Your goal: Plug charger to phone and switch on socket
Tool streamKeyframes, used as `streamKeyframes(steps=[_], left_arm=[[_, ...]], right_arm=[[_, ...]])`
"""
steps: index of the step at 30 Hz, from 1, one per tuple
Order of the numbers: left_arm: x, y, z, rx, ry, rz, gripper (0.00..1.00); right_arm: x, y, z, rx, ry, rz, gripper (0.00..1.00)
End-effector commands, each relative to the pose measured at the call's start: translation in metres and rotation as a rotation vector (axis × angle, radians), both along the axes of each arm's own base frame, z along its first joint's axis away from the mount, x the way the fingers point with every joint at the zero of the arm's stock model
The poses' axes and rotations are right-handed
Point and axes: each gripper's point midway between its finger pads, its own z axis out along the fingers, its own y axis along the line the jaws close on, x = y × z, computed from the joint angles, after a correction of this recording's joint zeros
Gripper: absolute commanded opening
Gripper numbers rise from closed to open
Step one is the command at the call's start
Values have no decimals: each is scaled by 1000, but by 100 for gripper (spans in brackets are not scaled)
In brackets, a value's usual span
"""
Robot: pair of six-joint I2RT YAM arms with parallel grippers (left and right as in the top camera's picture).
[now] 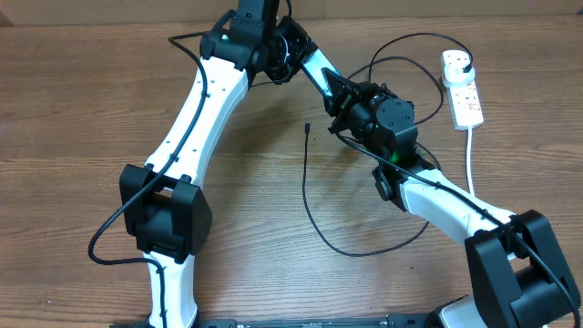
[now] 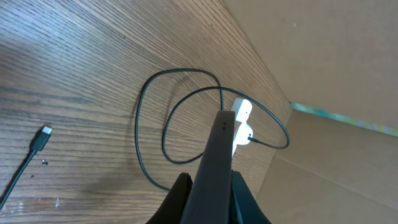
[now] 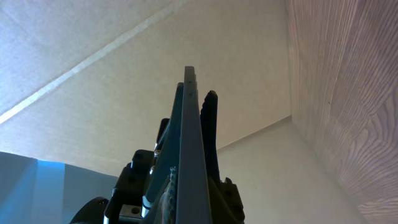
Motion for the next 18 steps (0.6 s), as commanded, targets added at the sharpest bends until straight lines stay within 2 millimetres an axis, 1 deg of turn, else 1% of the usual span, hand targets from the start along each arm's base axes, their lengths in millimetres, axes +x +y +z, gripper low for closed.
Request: streamKeyframes(steps=[1,5,6,9,10,16,18], left_arm=[[-16,-26,1,-61,35,-86,4],[-15,-21,3,-69,24,-113,4],[-14,-19,3,-68,21,-115,4],[-12,-14,3,-63,13,-121,4],[-12,-13,3,-61,14,-120,4],[-11,-3,-1,-47,26,-113,4],[-10,2,-2,-38,25,-111,4]], right_arm=[[-42,58,38,38,-85,287,4],[-42,58,38,36,-88,286,4],[-42,58,38,36,-88,287,5],[-42,58,38,36,-88,286,19],[-41,58,38,36,-88,283,22],[-40,56,38,29,-93,270,30],[-38,55,38,10,-110,256,31]])
